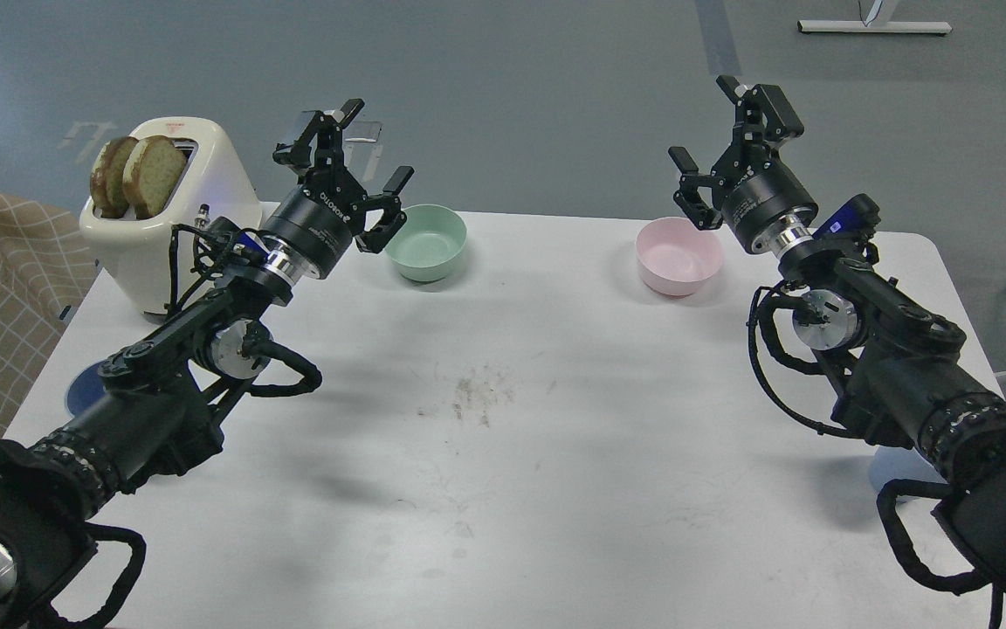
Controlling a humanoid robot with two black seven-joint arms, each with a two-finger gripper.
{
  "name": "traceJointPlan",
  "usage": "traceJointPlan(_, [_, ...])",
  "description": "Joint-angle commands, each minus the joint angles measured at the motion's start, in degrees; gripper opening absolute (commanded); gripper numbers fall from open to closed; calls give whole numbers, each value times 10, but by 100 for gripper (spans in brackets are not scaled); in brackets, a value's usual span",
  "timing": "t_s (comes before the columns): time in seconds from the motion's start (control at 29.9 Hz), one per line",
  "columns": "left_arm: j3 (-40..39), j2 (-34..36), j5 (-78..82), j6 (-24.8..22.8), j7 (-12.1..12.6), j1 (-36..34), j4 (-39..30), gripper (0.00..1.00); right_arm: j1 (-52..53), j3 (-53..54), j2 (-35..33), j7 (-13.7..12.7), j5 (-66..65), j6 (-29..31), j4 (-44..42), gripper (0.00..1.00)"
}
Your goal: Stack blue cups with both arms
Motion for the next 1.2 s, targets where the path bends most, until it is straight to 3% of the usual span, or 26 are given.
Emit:
traceJointPlan(0.0, [0, 0, 0, 0, 0, 0, 0, 98, 0, 0, 0, 0, 0, 0, -1, 100])
traceJointPlan(1.17, [-1, 9, 4, 0, 0, 8, -14, 98, 0, 0, 0, 0, 0, 0, -1, 100])
